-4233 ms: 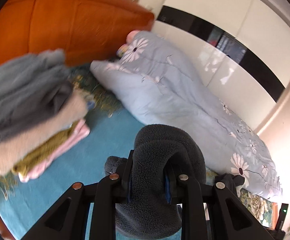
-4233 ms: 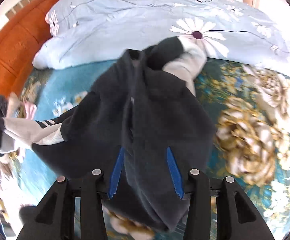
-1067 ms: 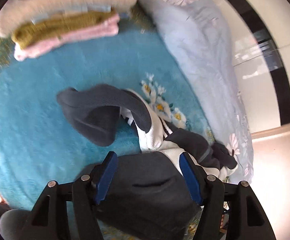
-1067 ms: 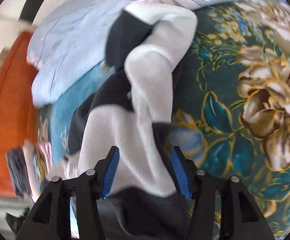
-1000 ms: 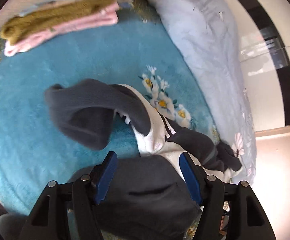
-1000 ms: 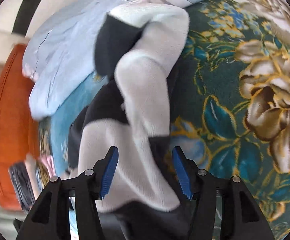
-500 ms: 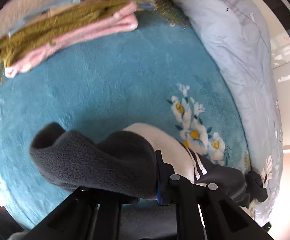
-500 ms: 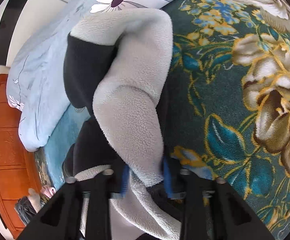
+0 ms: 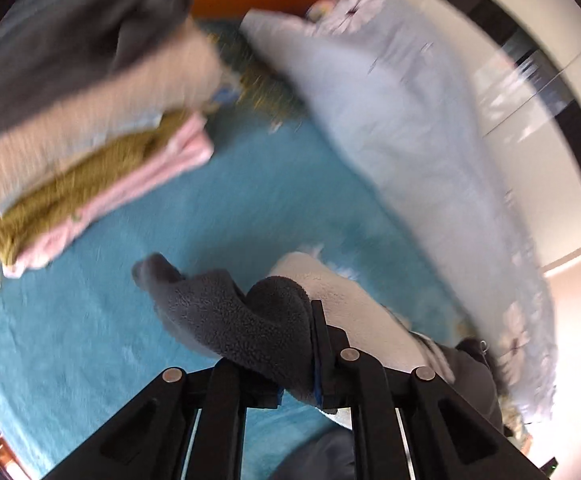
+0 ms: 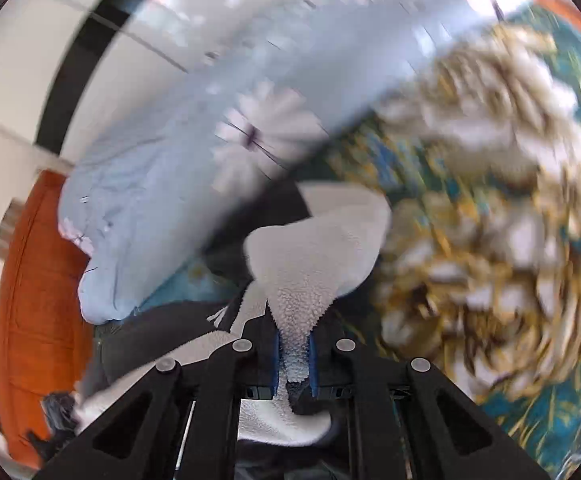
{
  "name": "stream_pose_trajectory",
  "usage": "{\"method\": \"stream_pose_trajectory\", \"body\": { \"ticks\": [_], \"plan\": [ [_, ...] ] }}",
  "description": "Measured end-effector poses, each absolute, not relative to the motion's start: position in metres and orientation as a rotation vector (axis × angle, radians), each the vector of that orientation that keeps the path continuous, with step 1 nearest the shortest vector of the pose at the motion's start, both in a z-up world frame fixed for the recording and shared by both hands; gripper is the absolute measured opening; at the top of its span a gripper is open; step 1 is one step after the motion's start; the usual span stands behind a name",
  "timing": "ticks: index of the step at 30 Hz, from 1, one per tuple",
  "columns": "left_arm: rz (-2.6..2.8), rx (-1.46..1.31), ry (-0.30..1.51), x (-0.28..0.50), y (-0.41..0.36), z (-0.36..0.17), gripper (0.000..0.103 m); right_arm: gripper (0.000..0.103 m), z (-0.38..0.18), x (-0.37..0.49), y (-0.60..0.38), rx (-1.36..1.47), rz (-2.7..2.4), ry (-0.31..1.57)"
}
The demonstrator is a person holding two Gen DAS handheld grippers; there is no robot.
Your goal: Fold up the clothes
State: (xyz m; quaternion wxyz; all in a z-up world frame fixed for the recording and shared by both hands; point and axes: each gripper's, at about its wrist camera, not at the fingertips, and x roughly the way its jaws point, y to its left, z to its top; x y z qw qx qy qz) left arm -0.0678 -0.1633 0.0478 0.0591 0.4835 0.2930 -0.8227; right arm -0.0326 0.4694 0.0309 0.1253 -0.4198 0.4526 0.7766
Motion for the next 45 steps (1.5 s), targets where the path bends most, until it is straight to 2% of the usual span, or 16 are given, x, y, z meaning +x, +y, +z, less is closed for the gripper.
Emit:
{"method": "stream_pose_trajectory", "body": {
  "ticks": [3,5,7,9,11,12,18,27,29,30,33,36,40,42,43,45],
  "plan": [
    [-2.422,1.558,0.900,-0.069,-0.159,0.027,0.014,0.011,0.019,-0.029,0.463,-1.267,2.228,1.348],
    [-2.446,1.536,0.946,-0.065,-0.159,0.034,0.027,0.014,0.021,-0.032,0.457,-1.298,2.232,1.332],
    [-2.460,1.541,0.997,-0.054,-0.157,0.038,0.063,0.015,0.025,-0.029,0.457,-1.319,2.252,1.316],
    [-2.476,1.582,0.991,-0.042,-0.148,0.035,0.075,0.025,0.030,-0.025,0.458,-1.335,2.278,1.300],
    [-2.493,1.671,0.900,-0.029,-0.129,0.022,0.077,0.046,0.035,-0.021,0.459,-1.352,2.305,1.282],
    [-2.500,1.714,0.854,-0.023,-0.120,0.015,0.077,0.049,0.038,-0.019,0.459,-1.360,2.318,1.274],
    [-2.523,1.953,0.559,0.010,-0.066,-0.023,0.077,0.052,0.023,0.015,0.436,-1.546,2.291,1.192],
    [-2.414,2.122,0.498,0.006,-0.045,-0.050,0.074,0.052,-0.033,0.046,0.398,-1.806,2.159,1.199],
    [-2.387,2.159,0.486,0.004,-0.040,-0.056,0.064,0.052,-0.043,0.052,0.392,-1.847,2.134,1.202],
    [-2.374,2.177,0.480,0.004,-0.038,-0.059,0.054,0.052,-0.043,0.054,0.393,-1.836,2.135,1.207],
    [-2.359,2.193,0.481,0.004,-0.033,-0.060,0.049,0.052,-0.043,0.059,0.394,-1.830,2.124,1.223],
    [-2.345,2.207,0.482,0.005,-0.028,-0.059,0.027,0.052,-0.048,0.068,0.395,-1.816,2.084,1.261],
    [-2.340,2.187,0.650,0.010,-0.033,-0.048,0.022,0.052,-0.056,0.081,0.397,-1.745,2.017,1.360],
    [-2.370,2.184,0.701,0.013,-0.035,-0.031,0.022,0.035,-0.043,0.082,0.397,-1.738,2.044,1.348],
    [-2.397,2.184,0.702,0.015,-0.035,-0.020,0.021,0.022,-0.033,0.081,0.396,-1.742,2.068,1.329],
    [-2.466,2.179,0.725,0.020,-0.037,0.007,0.021,0.021,-0.014,0.080,0.395,-1.748,2.116,1.292]
  ]
}}
